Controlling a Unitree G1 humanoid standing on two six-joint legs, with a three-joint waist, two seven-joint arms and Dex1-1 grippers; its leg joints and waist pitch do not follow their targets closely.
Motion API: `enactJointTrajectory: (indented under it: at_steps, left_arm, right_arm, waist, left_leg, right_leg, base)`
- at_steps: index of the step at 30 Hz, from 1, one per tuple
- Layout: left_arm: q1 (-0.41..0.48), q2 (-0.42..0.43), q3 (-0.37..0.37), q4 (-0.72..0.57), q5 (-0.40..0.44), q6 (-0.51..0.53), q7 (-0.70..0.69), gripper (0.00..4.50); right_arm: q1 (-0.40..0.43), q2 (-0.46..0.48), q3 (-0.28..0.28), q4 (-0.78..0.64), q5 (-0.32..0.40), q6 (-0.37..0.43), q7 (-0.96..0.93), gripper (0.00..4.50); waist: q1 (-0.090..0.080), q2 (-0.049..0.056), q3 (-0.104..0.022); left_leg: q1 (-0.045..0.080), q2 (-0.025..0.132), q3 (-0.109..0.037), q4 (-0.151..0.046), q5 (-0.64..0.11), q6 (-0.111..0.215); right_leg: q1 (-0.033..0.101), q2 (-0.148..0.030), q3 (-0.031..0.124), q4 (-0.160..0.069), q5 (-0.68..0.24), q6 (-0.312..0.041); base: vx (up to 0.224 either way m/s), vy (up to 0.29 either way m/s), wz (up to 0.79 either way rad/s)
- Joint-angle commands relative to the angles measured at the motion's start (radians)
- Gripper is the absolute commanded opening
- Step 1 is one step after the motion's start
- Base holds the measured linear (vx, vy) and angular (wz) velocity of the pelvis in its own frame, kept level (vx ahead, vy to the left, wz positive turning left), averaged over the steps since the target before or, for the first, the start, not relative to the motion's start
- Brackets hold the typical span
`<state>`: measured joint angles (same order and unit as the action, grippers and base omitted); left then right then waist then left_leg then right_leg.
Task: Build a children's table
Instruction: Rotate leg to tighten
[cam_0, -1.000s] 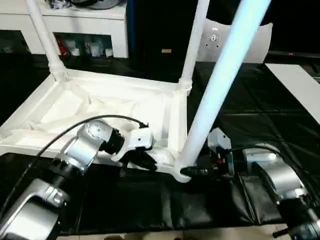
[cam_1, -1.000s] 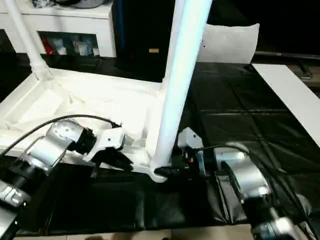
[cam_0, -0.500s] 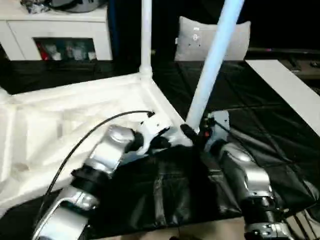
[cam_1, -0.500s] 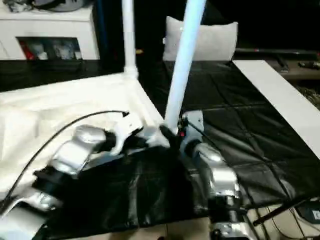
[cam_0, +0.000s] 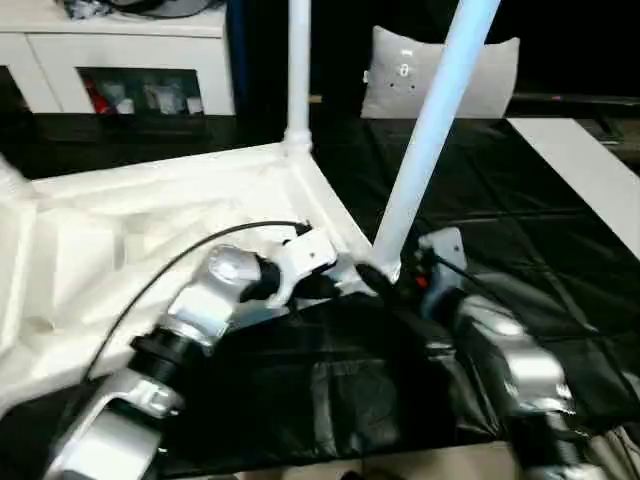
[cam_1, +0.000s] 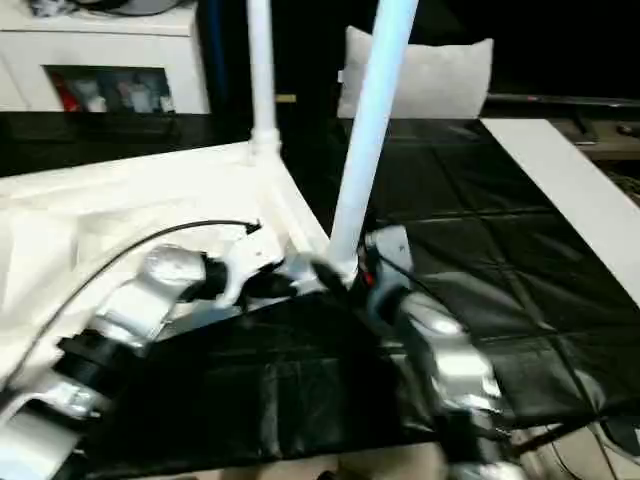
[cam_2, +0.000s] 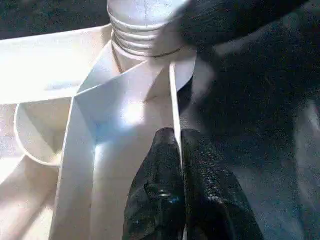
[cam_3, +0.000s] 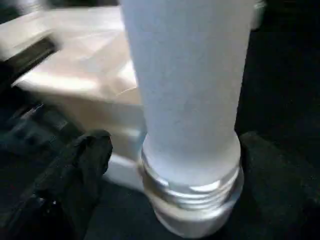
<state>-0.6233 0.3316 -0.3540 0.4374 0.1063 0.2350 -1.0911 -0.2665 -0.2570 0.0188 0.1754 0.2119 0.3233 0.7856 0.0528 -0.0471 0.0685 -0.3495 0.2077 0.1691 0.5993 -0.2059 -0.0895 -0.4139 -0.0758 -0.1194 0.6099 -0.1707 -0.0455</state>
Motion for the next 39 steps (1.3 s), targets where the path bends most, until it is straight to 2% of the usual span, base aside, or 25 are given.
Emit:
enactJointTrajectory:
  at_steps: [1,4,7,9,13,14,15,18,24,34,36,39]
  left_arm:
    - [-0.015,0.004,-0.035,-0.008,-0.007,-0.077,-0.055,0.00]
    - [-0.016,0.025,-0.046,0.006,-0.009,-0.113,-0.097,0.00]
    - [-0.028,0.058,-0.055,0.025,-0.029,-0.158,-0.185,0.00]
    - [-0.032,0.065,-0.058,0.030,-0.033,-0.169,-0.206,0.00]
    - [-0.049,0.085,-0.065,0.054,-0.035,-0.206,-0.258,0.00]
    - [-0.059,0.095,-0.071,0.071,-0.033,-0.238,-0.286,0.00]
    - [-0.063,0.099,-0.073,0.074,-0.035,-0.241,-0.301,0.00]
    - [-0.071,0.101,-0.075,0.080,-0.040,-0.246,-0.322,0.00]
    - [-0.082,0.096,-0.075,0.098,-0.046,-0.264,-0.335,0.00]
    - [-0.085,0.094,-0.067,0.118,-0.049,-0.280,-0.346,0.00]
    - [-0.084,0.092,-0.062,0.119,-0.053,-0.274,-0.345,0.00]
    - [-0.078,0.084,-0.050,0.113,-0.062,-0.235,-0.332,0.00]
  right_arm:
    - [-0.010,-0.026,0.021,-0.048,0.035,-0.027,0.100,4.41]
    - [-0.021,-0.064,0.022,-0.039,0.041,-0.041,0.149,4.41]
    - [-0.042,-0.140,0.041,-0.034,0.072,-0.073,0.292,4.41]
    - [-0.048,-0.158,0.049,-0.029,0.076,-0.071,0.330,4.41]
    - [-0.063,-0.198,0.076,-0.007,0.073,-0.085,0.420,4.26]
    - [-0.073,-0.217,0.096,0.011,0.067,-0.100,0.463,3.97]
    - [-0.080,-0.222,0.104,0.021,0.067,-0.102,0.482,3.91]
    - [-0.091,-0.230,0.119,0.042,0.071,-0.107,0.512,3.79]
    - [-0.123,-0.229,0.132,0.094,0.060,-0.134,0.542,3.17]
    - [-0.149,-0.233,0.153,0.142,0.064,-0.154,0.590,2.41]
    - [-0.147,-0.232,0.157,0.141,0.066,-0.150,0.595,2.09]
    - [-0.133,-0.228,0.163,0.123,0.073,-0.114,0.585,2.00]
  waist:
    - [0.001,0.011,-0.077]
    - [0.006,0.011,-0.075]
    - [0.014,0.012,-0.077]
    - [0.015,0.008,-0.077]
    - [0.017,0.006,-0.079]
    - [0.018,0.006,-0.079]
    - [0.019,0.002,-0.079]
    - [0.021,0.003,-0.080]
    - [0.033,0.004,-0.082]
    - [0.034,0.003,-0.082]
    - [0.035,0.002,-0.081]
    - [0.035,0.002,-0.081]
  left_leg:
    - [-0.003,0.026,-0.002,-0.064,-0.116,0.072]
    - [0.001,0.028,-0.002,-0.065,-0.127,0.065]
    - [0.005,0.030,-0.001,-0.063,-0.120,0.064]
    - [0.000,0.028,-0.002,-0.064,-0.121,0.068]
    - [-0.002,0.025,-0.002,-0.061,-0.113,0.069]
    - [-0.001,0.027,-0.002,-0.061,-0.111,0.067]
    - [-0.003,0.026,-0.002,-0.061,-0.106,0.071]
    - [-0.002,0.027,-0.003,-0.060,-0.099,0.069]
    - [-0.001,0.029,-0.001,-0.059,-0.080,0.067]
    - [-0.002,0.029,-0.001,-0.059,-0.086,0.066]
    - [-0.002,0.029,0.000,-0.059,-0.085,0.067]
    - [-0.001,0.029,0.000,-0.059,-0.081,0.067]
  right_leg:
    - [0.076,-0.071,0.068,-0.081,-0.232,-0.144]
    - [0.071,-0.073,0.067,-0.085,-0.266,-0.137]
    - [0.070,-0.074,0.069,-0.079,-0.241,-0.155]
    - [0.074,-0.073,0.068,-0.079,-0.242,-0.156]
    - [0.075,-0.074,0.066,-0.082,-0.270,-0.146]
    - [0.075,-0.075,0.066,-0.081,-0.268,-0.146]
    - [0.075,-0.073,0.066,-0.080,-0.260,-0.146]
    - [0.074,-0.074,0.065,-0.077,-0.254,-0.152]
    - [0.075,-0.074,0.066,-0.070,-0.210,-0.168]
    - [0.075,-0.074,0.064,-0.073,-0.243,-0.157]
    - [0.075,-0.073,0.065,-0.073,-0.240,-0.157]
    - [0.075,-0.073,0.065,-0.071,-0.233,-0.159]
  base:
    - [0.000,0.000,0.00]
    - [0.000,0.000,0.00]
    - [0.000,0.000,0.00]
    - [0.000,0.000,0.00]
    - [0.000,0.000,0.00]
    - [0.000,0.000,0.00]
    - [0.000,0.000,0.00]
    - [0.000,0.000,0.00]
    - [0.000,0.000,0.00]
    - [0.000,0.000,0.00]
    - [0.000,0.000,0.00]
    - [0.000,0.000,0.00]
